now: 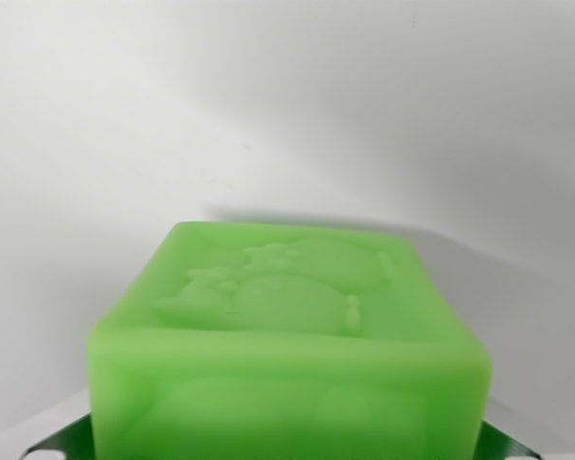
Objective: Stack cube
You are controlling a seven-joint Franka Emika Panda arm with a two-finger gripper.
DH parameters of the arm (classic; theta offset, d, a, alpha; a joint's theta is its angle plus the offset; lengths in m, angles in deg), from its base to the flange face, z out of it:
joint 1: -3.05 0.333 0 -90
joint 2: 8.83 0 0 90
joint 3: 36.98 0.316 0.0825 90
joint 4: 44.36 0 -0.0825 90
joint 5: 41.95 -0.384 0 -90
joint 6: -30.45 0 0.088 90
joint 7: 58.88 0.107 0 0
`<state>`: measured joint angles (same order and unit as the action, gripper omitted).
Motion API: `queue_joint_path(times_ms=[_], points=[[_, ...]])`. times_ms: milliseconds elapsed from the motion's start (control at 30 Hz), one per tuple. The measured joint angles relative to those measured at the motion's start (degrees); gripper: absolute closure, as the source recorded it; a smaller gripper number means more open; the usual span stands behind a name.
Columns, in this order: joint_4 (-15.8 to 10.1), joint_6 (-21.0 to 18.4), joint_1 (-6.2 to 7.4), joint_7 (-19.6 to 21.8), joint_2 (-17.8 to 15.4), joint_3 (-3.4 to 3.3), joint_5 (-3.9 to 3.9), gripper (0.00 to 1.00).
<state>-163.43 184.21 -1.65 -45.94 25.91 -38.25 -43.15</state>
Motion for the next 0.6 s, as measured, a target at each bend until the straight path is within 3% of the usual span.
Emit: queue_joint_path(times_ms=[600], points=[[-1.3, -3.9, 0.00, 0.0, -5.3, -0.04, 0.00, 1.00]])
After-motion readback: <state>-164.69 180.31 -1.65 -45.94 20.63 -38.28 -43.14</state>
